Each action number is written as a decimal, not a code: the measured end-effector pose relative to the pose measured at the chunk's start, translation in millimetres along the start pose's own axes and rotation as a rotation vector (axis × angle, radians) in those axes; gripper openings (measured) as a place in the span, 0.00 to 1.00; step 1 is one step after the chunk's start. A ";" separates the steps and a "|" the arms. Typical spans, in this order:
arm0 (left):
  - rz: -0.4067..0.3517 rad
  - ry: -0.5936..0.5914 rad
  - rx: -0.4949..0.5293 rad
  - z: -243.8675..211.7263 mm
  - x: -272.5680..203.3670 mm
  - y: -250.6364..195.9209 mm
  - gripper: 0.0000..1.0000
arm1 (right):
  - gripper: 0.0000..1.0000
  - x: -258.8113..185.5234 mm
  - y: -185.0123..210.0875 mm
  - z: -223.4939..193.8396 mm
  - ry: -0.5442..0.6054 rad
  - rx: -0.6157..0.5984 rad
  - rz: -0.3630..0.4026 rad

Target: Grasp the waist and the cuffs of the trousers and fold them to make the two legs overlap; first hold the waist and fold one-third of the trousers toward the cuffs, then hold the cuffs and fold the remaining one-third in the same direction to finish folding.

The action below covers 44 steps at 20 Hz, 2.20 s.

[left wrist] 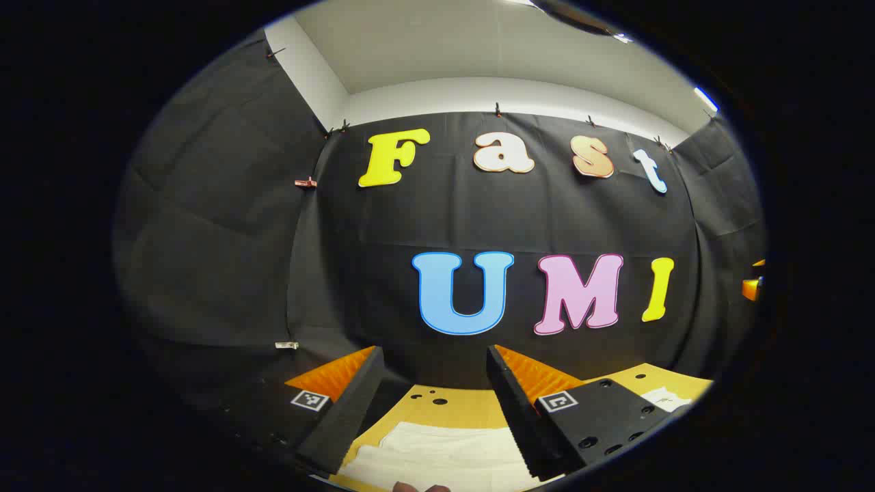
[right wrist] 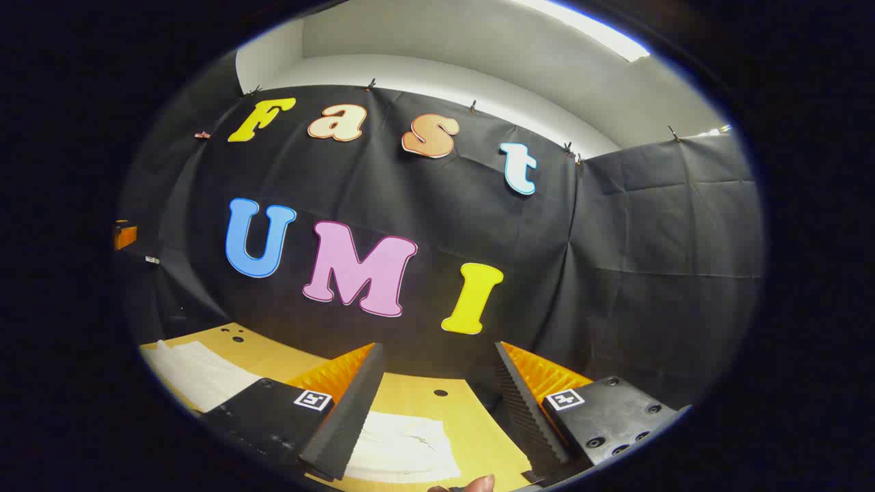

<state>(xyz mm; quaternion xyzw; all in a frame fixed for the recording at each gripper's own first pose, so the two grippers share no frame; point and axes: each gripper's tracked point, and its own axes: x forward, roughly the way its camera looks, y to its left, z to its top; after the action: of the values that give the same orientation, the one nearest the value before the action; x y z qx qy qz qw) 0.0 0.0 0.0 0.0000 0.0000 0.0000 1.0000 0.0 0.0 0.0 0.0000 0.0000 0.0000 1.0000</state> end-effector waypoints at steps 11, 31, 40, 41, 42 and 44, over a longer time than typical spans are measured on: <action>-0.188 0.002 -0.191 5.8 -1.5 -52.3 0.94 | 0.97 -2.1 18.0 -6.2 0.017 0.059 0.094; -0.553 0.724 1.096 -360.6 -28.3 44.6 0.97 | 0.96 -28.8 31.8 -373.5 0.517 -0.815 0.751; -0.804 0.834 1.328 -427.3 -45.7 90.6 0.97 | 0.96 -32.8 47.0 -420.9 0.551 -0.979 0.827; -0.804 0.835 1.359 -430.4 -40.0 95.9 0.96 | 0.96 -30.4 47.5 -425.3 0.549 -0.996 0.830; -0.802 0.831 1.384 -432.5 -33.0 97.9 0.95 | 0.96 -27.2 49.1 -424.2 0.539 -1.006 0.832; -0.819 0.806 1.454 -439.2 -5.2 94.8 0.94 | 0.96 -13.4 50.1 -425.7 0.531 -1.034 0.830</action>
<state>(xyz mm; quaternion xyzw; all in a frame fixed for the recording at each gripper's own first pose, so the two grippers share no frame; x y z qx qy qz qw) -5.2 94.8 -439.2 0.6273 0.3476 -0.3533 0.6006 -13.4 50.1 -425.7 -0.4742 0.2435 0.3805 0.7557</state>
